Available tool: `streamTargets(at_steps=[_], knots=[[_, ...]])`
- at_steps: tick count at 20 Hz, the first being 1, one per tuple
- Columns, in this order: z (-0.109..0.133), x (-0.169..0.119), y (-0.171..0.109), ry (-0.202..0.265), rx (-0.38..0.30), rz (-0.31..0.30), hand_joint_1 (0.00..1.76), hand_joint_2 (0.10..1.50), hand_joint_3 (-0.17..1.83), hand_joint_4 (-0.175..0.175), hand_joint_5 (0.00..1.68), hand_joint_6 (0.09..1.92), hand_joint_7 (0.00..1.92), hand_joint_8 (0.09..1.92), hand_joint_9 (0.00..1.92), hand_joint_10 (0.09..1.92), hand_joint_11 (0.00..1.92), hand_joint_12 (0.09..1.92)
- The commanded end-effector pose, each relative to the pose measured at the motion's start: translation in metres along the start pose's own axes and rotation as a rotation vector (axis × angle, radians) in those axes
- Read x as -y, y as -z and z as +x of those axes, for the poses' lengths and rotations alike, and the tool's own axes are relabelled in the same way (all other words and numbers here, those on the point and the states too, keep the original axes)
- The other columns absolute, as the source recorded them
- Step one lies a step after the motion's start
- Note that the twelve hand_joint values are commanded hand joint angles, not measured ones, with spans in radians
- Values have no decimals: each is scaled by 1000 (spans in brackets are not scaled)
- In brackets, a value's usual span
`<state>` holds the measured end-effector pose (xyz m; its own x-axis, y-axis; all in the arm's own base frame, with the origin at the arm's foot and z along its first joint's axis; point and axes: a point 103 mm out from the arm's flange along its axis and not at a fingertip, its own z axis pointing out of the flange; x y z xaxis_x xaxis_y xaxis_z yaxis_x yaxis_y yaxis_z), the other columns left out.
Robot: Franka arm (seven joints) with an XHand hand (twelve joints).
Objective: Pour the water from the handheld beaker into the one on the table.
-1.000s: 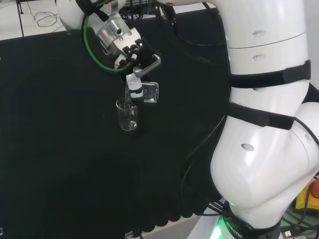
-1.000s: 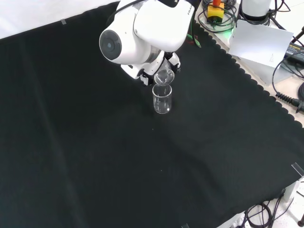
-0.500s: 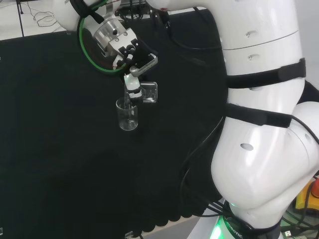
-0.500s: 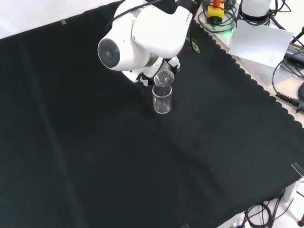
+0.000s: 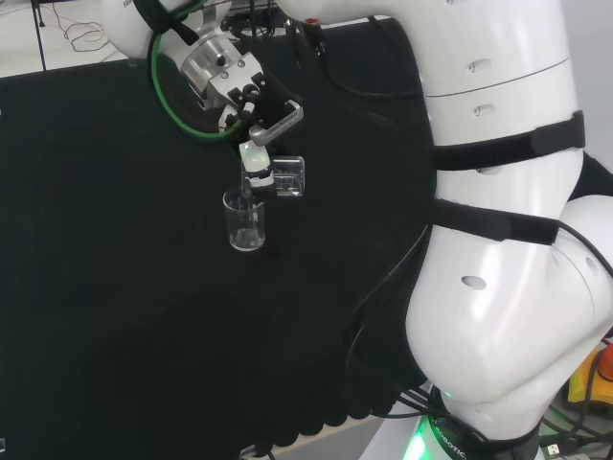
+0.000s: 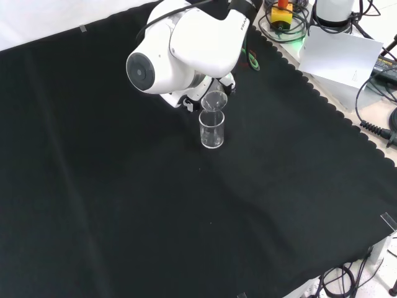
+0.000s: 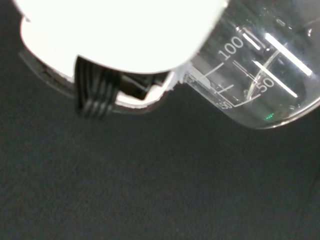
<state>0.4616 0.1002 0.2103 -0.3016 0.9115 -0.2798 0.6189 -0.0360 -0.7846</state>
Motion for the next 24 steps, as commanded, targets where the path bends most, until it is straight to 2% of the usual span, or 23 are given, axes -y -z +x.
streamTargets(at_steps=[1, 12, 24], knots=[[3, 2, 0, 1, 7, 11, 1323, 455, 1069, -159, 1155, 974, 1355, 884, 1486, 877, 1142, 841], [9, 3, 3, -9, 34, 23, 1323, 454, 1069, -160, 1155, 974, 1356, 883, 1485, 879, 1140, 842], [9, 4, 7, -59, 54, 33, 1323, 455, 1068, -163, 1154, 974, 1357, 882, 1484, 881, 1139, 843]])
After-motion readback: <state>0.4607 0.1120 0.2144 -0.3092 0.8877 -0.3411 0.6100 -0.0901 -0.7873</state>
